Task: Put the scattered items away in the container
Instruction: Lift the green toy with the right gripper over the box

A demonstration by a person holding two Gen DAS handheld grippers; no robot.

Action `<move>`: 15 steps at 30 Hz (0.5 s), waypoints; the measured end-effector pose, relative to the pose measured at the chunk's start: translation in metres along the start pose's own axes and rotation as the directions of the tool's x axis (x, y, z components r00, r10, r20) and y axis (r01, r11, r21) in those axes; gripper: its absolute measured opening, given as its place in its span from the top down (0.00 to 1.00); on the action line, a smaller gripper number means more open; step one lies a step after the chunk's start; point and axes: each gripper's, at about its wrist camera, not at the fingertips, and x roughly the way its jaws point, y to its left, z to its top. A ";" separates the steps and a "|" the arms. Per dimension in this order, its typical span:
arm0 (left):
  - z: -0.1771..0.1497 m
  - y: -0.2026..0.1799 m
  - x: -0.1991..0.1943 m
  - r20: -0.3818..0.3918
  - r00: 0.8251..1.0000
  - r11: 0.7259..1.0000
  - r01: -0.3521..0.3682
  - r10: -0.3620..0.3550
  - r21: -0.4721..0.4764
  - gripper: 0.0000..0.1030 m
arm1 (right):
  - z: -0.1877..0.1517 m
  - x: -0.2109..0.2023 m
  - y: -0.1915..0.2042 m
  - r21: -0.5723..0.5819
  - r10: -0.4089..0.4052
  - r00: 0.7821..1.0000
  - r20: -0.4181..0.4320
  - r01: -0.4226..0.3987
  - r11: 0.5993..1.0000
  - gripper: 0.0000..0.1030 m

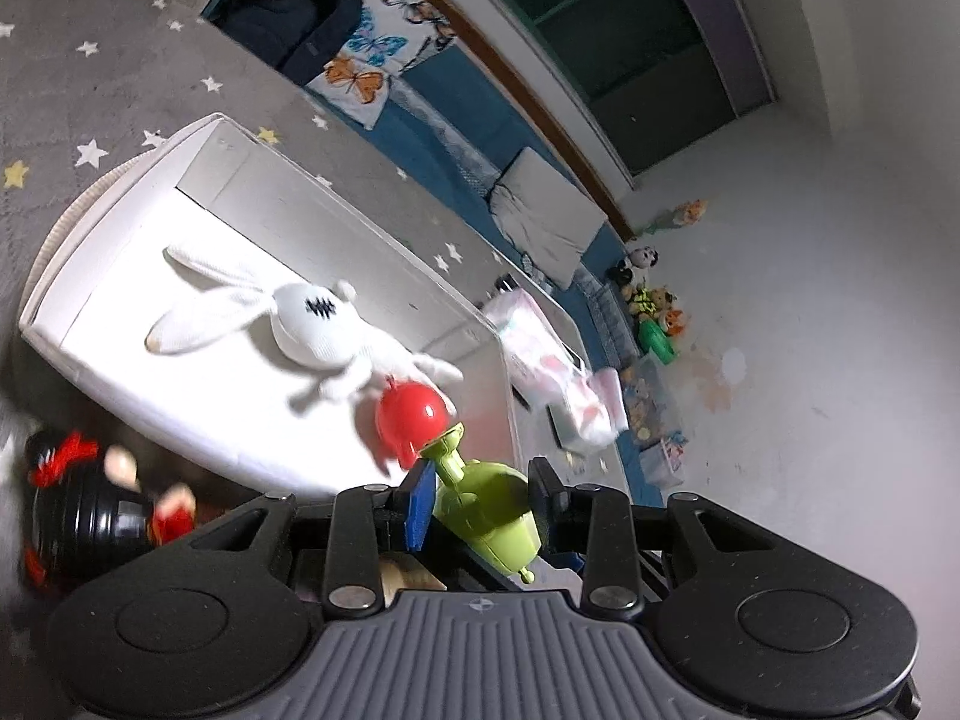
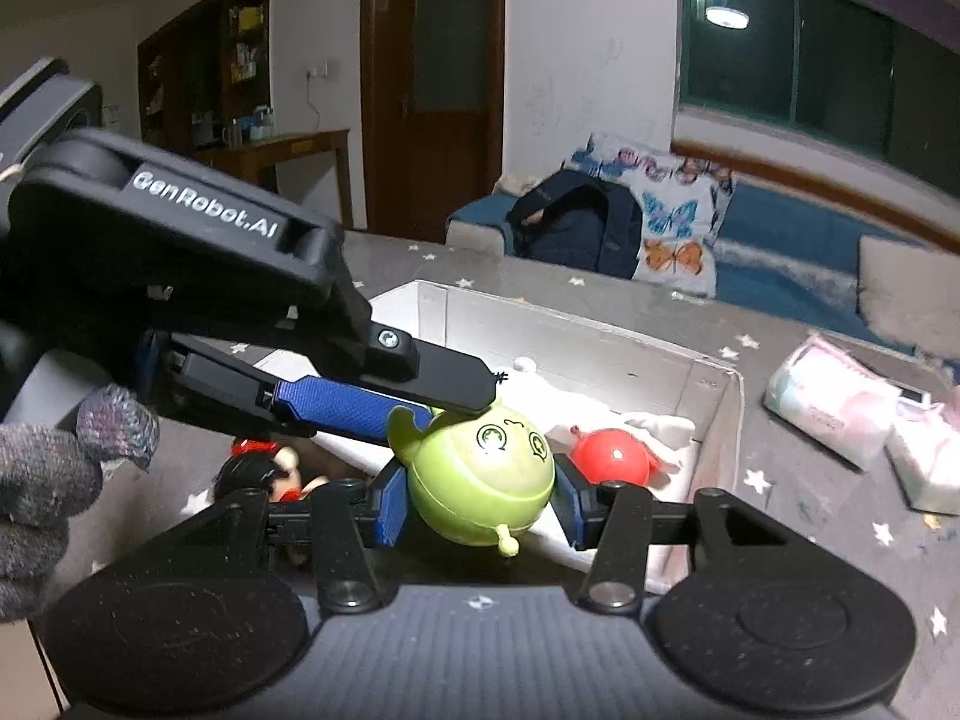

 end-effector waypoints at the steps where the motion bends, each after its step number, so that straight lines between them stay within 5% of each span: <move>1: 0.005 0.004 0.004 -0.004 1.000 1.000 -0.003 0.003 -0.015 0.65 | 0.004 0.007 -0.003 0.005 0.009 1.000 -0.017 -0.008 1.000 0.52; 15: 0.041 0.045 0.051 -0.057 0.994 0.991 -0.097 0.093 -0.086 0.66 | 0.023 0.090 -0.029 0.045 0.089 0.971 -0.223 -0.081 0.996 0.52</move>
